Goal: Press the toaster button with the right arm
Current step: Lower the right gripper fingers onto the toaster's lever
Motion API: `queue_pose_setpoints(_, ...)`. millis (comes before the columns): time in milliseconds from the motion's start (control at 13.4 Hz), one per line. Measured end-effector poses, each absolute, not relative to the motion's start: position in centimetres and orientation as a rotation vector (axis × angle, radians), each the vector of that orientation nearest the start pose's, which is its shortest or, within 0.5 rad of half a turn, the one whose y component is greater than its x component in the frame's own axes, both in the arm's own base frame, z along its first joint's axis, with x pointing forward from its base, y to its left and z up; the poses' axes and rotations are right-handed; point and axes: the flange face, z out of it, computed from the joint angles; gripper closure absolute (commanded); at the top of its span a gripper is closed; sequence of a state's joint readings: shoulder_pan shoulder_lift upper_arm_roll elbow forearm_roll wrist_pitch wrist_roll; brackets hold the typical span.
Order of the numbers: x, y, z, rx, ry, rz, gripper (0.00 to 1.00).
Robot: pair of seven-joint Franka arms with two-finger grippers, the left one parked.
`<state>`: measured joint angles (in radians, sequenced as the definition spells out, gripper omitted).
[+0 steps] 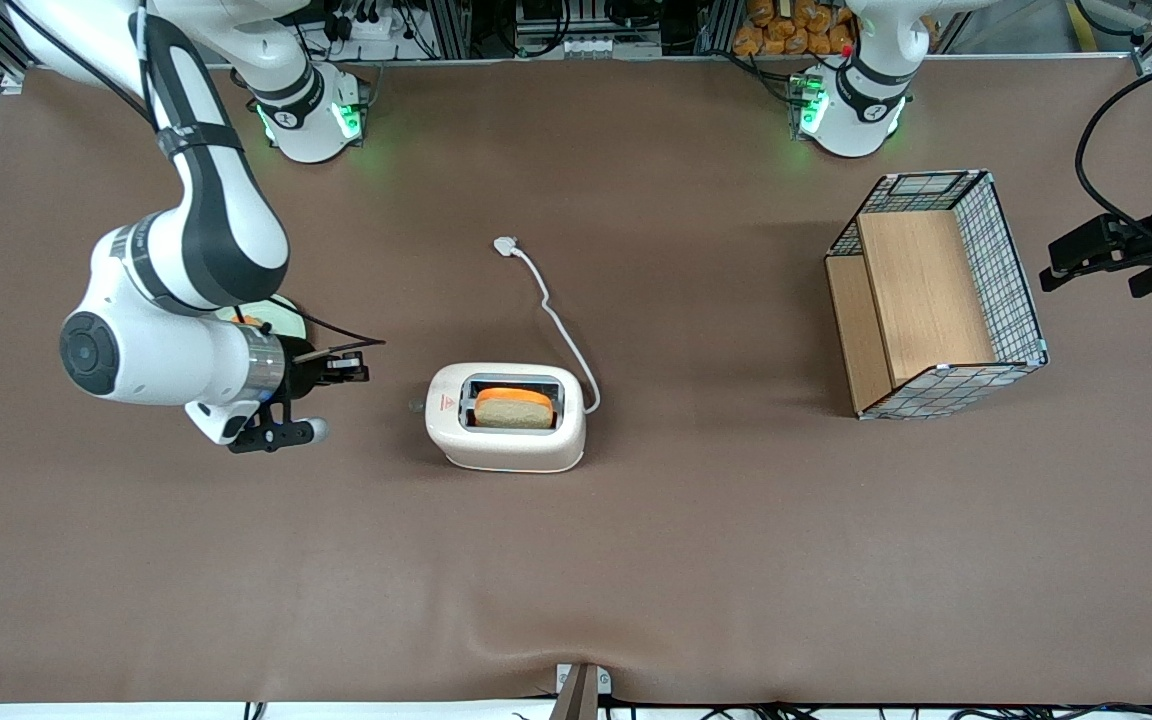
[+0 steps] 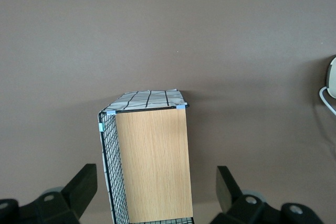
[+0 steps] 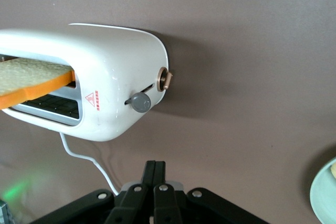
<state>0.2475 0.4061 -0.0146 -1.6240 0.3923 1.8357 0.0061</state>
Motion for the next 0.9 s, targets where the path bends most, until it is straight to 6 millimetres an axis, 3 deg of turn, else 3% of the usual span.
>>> queue_pose_setpoints(898, 63.1, 19.1, 33.3, -2.602, 0.063, 0.359, 1.0)
